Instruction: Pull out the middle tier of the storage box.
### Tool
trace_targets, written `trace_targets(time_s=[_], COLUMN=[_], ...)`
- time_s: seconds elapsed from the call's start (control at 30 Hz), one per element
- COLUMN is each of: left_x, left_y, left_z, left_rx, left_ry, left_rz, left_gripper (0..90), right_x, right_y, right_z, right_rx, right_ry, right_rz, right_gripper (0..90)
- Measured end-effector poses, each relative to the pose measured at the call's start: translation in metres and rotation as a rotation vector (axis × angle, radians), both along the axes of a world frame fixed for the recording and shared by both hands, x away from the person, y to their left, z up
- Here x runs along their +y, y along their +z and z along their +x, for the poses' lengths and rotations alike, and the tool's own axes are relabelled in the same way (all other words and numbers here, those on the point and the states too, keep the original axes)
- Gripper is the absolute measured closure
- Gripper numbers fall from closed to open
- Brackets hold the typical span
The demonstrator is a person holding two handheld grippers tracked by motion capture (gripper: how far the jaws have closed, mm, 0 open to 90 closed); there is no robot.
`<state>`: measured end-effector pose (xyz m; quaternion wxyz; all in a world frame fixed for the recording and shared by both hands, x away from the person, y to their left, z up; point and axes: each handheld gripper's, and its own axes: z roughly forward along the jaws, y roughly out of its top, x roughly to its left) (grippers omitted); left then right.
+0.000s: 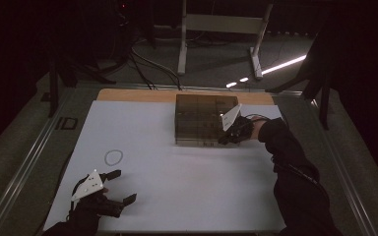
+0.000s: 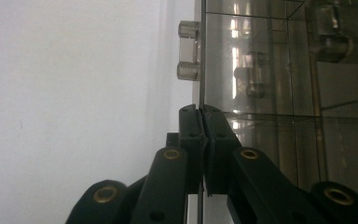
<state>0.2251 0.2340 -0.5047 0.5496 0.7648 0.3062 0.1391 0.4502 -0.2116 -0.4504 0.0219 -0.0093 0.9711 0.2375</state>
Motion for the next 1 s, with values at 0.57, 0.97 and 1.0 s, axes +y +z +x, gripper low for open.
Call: trace_targets(time_s=[0.57,0.97,1.0], left_x=[0.0,-0.001,-0.001], left_y=[0.0,0.0,0.0], left_z=[0.0,0.0,0.0], left_rx=[0.0,0.003,0.004], left_ry=[0.0,-0.001,-0.001], left_rz=[0.002,-0.001,-0.002], left_gripper=[1.0,1.1,1.0], right_x=[-0.002,-0.005,-0.005], right_y=[0.0,-0.008,-0.008], right_z=[-0.017,-0.018,-0.018], right_rx=[-0.018,-0.017,-0.018], right_ry=[0.031,0.039,0.038], right_rz=[0.013,0.017,0.018], right_gripper=[88.5,89.2,89.2])
